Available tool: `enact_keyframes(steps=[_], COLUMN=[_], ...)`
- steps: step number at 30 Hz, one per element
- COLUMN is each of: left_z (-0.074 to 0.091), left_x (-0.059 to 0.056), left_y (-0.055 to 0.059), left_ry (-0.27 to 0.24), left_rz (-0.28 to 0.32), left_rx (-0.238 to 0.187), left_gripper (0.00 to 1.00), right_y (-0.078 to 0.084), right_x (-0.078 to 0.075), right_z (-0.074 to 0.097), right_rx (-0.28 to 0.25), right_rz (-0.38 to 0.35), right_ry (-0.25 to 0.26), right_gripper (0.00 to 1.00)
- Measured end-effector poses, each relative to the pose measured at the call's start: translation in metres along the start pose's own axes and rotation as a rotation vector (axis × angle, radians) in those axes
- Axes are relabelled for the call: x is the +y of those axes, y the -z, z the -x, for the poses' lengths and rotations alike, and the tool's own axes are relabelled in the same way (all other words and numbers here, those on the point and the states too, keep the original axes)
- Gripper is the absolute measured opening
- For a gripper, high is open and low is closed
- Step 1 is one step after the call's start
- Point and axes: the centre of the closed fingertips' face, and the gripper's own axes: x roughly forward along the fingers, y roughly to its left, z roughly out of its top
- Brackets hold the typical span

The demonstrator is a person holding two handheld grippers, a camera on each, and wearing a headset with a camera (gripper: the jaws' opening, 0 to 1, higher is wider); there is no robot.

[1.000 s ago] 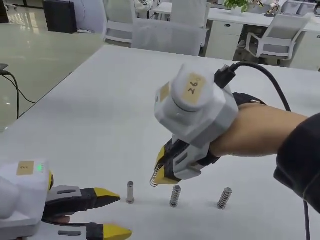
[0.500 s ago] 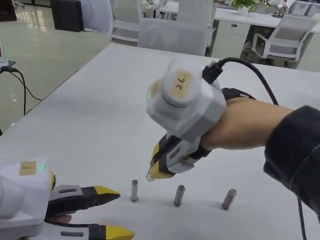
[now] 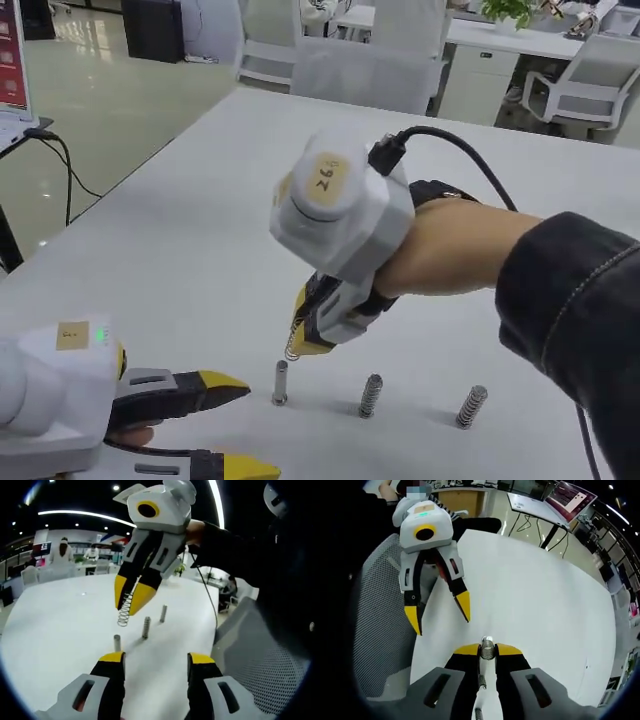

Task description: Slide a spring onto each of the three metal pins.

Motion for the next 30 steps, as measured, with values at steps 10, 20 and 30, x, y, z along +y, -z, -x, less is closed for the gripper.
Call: enact_keyframes(steps=[10, 20, 30], left_z=[0.0, 0.0, 0.0], left_x=[-0.001, 0.001, 0.002], left_y=[0.001, 0.002, 0.003], left_ry=[-0.001, -0.005, -0.004], left_rz=[0.004, 0.009, 0.012], left_rx=[0.003, 0.003, 0.004], left_gripper=[0.45, 0.46, 0.46], right_y=[0.001, 0.003, 0.005], right_x=[-0.002, -0.003, -0.003], right_z=[-0.013, -0.021, -0.027], right_rx=[0.019, 0.031, 0.043], right_rz=[0.003, 0.006, 0.002], right_ry=[-0.021, -0.031, -0.045], right_gripper=[0.08, 0.08, 0.08])
